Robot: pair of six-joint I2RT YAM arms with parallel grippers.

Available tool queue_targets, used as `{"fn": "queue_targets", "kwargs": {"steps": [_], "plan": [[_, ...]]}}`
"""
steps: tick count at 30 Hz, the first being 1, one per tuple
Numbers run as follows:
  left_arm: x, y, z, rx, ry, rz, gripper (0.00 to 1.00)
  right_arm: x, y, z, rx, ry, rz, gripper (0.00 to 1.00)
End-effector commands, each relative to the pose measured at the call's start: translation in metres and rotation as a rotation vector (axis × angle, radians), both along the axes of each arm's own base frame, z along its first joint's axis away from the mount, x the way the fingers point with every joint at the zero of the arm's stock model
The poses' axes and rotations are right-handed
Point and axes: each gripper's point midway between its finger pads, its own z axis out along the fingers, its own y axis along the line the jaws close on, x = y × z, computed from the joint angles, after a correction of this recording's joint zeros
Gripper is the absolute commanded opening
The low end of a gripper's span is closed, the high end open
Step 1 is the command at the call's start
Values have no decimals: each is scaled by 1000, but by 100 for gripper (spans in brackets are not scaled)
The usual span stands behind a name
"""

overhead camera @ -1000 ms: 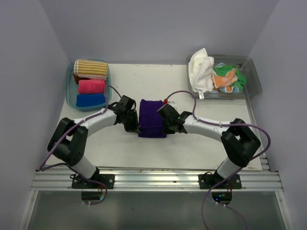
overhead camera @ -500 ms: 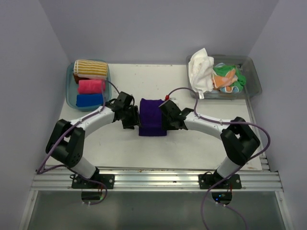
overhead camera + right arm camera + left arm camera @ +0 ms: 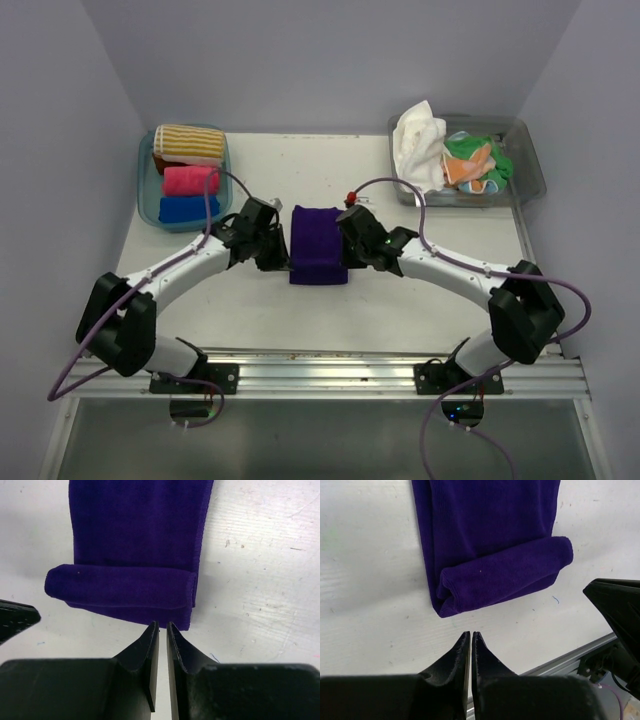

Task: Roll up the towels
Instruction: Roll the towel

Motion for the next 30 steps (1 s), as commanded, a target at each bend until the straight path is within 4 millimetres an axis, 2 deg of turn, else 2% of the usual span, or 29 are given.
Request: {"fn": "queue_targets", "kwargs": {"steps": [1, 6, 12, 13, 16, 21, 23, 25, 28, 30], "plan": [[-1, -15, -3, -62, -3, -53, 6, -3, 7, -8, -2, 19, 14, 15], [19, -25, -2, -66, -32, -50, 2, 7, 15, -18, -35, 30, 27, 14], [35, -33, -14, -60, -22, -41, 1, 27, 15, -35, -34, 55, -12, 14], [36, -31, -25, -46, 3, -34, 1, 30, 15, -38, -35, 61, -13, 14], [43, -29, -38, -24, 30, -22, 0, 37, 17, -43, -63, 67, -7, 14], [48, -26, -55, 12, 51, -5, 0, 42, 18, -54, -81, 89, -8, 13], [48, -24, -60, 19, 67, -3, 0, 41, 19, -51, -74, 88, -3, 12], [46, -24, -56, 20, 67, -8, 0, 40, 18, -41, -55, 72, -2, 12], [47, -21, -39, 22, 38, -5, 0, 37, 15, -21, -24, 32, -3, 12], [47, -19, -27, 20, 15, 1, 0, 38, 14, -15, -20, 13, -5, 13]]}}
